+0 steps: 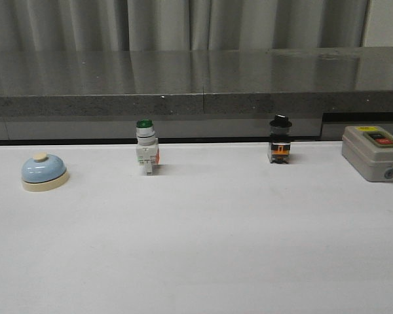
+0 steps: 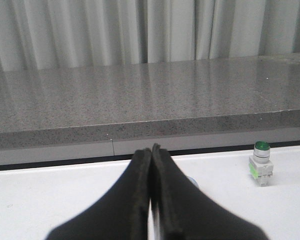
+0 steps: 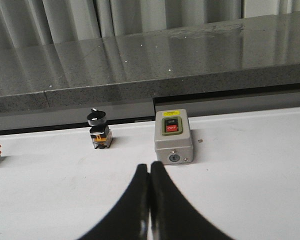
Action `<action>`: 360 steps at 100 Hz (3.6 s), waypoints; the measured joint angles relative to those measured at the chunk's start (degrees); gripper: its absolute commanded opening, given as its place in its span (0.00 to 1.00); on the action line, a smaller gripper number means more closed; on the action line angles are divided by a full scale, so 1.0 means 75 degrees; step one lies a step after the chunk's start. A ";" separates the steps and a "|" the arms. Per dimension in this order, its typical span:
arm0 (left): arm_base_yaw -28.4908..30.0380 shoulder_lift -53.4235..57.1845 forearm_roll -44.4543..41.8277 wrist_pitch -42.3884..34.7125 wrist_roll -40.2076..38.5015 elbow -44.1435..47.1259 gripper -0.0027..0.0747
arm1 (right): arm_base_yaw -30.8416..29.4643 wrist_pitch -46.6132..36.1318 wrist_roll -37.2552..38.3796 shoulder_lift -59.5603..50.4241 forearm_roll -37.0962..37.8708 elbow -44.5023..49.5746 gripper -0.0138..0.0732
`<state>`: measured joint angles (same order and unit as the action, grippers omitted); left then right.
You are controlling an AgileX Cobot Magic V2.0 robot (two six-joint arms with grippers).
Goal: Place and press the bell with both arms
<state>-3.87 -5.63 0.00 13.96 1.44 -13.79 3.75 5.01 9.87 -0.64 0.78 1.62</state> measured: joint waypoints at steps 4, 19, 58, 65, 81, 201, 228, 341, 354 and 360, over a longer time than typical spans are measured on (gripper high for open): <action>0.0000 -0.0324 0.0000 0.0267 0.0000 -0.0371 0.01 | 0.0000 0.0000 0.0000 0.0000 0.0000 0.0000 0.08; 0.0000 -0.1681 0.0461 0.1326 0.0000 -0.1728 0.01 | 0.0000 0.0000 0.0000 0.0000 0.0000 0.0000 0.08; 0.0000 -0.5068 0.0563 0.4153 0.0000 -0.4399 0.01 | 0.0000 0.0000 0.0000 0.0000 0.0000 0.0000 0.08; 0.0000 -0.5521 0.0563 0.4323 0.0000 -0.4521 0.01 | 0.0000 0.0000 0.0000 0.0000 0.0000 0.0000 0.08; 0.0000 -0.6322 0.0563 0.4431 0.0000 -0.4586 0.01 | 0.0000 0.0000 0.0000 0.0000 0.0000 0.0000 0.08; -0.0219 -0.9985 0.0818 0.3461 0.0425 -0.6114 0.86 | 0.0000 0.0000 0.0000 0.0000 0.0000 0.0000 0.08; -0.0635 -1.1986 0.0830 0.3280 0.0501 -0.7509 0.86 | 0.0000 0.0000 0.0000 0.0000 0.0000 0.0000 0.08; -0.0670 -1.4810 0.0537 0.3089 0.0542 -0.8830 0.34 | 0.0000 0.0000 0.0000 0.0000 0.0000 0.0000 0.08; -0.0670 -1.4810 0.0537 0.3106 0.0542 -0.8836 0.30 | 0.0000 0.0000 0.0000 0.0000 0.0000 0.0000 0.08; -0.0670 -1.4810 0.0537 0.3210 0.0542 -0.8848 0.30 | 0.0000 0.0000 0.0000 0.0000 0.0000 0.0000 0.08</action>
<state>-8.89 -116.70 4.03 38.03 5.51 -80.15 3.75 5.01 9.87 -0.64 0.78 1.62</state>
